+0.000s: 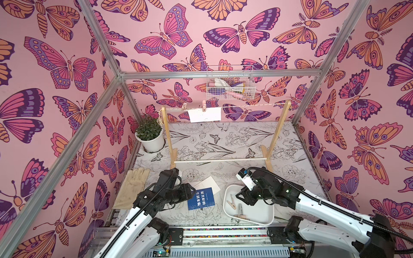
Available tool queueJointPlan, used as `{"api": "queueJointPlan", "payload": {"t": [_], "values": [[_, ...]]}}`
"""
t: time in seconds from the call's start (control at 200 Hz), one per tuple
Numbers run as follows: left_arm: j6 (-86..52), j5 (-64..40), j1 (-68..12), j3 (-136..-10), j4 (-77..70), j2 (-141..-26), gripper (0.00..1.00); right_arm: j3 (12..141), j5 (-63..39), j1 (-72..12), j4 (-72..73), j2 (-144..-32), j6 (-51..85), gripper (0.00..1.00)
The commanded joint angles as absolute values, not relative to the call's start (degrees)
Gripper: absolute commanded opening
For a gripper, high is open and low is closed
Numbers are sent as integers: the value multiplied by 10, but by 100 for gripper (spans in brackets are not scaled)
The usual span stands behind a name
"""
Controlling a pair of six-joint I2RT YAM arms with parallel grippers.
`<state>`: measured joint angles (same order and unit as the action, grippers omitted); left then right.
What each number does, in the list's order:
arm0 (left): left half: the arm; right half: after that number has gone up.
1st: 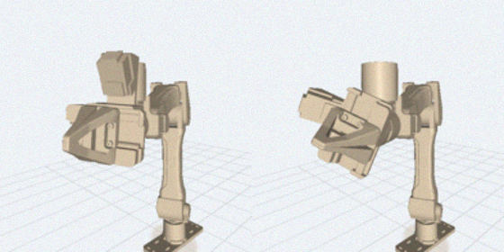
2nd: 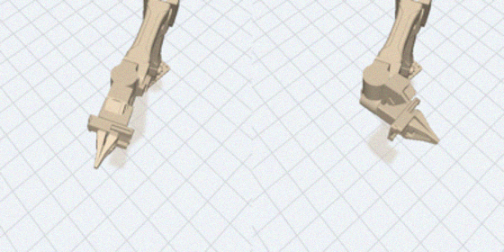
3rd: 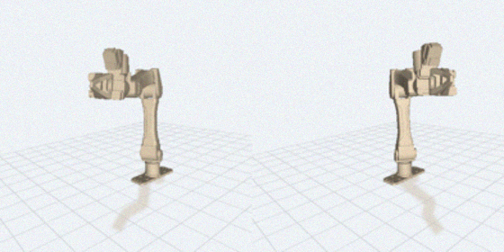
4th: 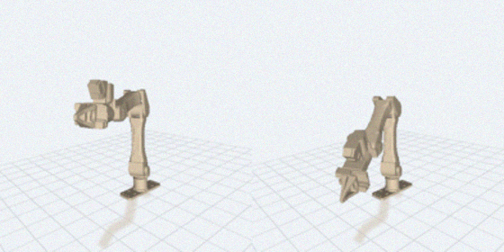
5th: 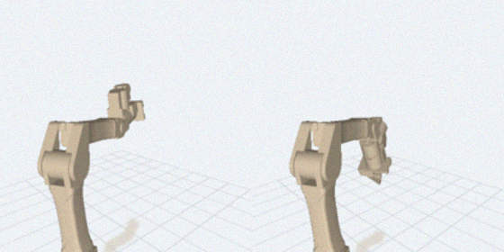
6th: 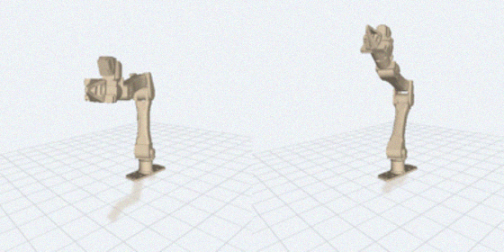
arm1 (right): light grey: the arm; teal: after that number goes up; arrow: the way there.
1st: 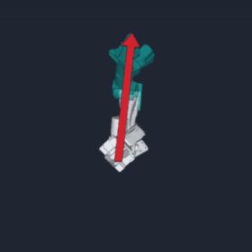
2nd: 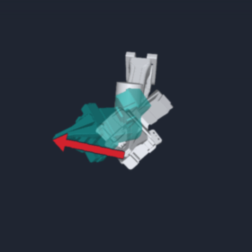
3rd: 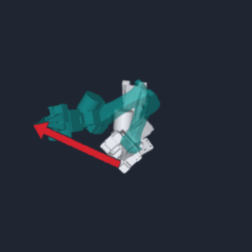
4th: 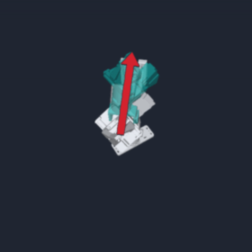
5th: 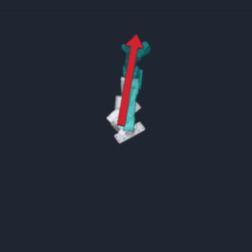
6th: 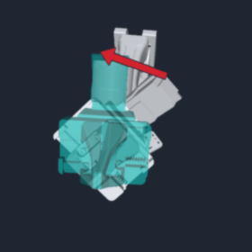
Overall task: Remove the postcards from the strings
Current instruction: Place the postcard on the postcard, then pinch the postcard on the clothesline.
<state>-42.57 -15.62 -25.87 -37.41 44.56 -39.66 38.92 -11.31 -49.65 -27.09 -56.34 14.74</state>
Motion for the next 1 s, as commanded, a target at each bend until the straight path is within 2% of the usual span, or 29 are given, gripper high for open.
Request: {"api": "queueJointPlan", "payload": {"t": [0.0, 0.065, 0.13, 0.351, 0.466, 0.531, 0.681, 0.801, 0.992], "values": [[-420, -111, -255, -404, 435, -397, 64, 427, -88, -501, -288, -548, 130, 51], [-395, -103, -255, -422, 414, -401, 78, 456, -80, -500, -300, -540, 108, 51], [-368, -101, -255, -439, 374, -406, 99, 493, -71, -500, -301, -528, 84, 52], [-249, -145, -249, -436, 136, -427, 100, 615, -99, -495, -193, -518, 9, 61], [-207, -177, -248, -430, 17, -450, 100, 699, -178, -470, -163, -570, -1, 62], [-200, -178, -245, -420, -48, -463, 94, 749, -237, -446, -154, -609, 7, 62], [-181, -156, -243, -405, -163, -496, 74, 857, -342, -390, -105, -698, 72, 62], [-172, -131, -242, -394, -232, -521, 65, 928, -385, -363, -101, -754, 84, 62], [-160, -96, -242, -366, -356, -561, 59, 1017, -425, -329, -113, -818, 86, 62]]}}
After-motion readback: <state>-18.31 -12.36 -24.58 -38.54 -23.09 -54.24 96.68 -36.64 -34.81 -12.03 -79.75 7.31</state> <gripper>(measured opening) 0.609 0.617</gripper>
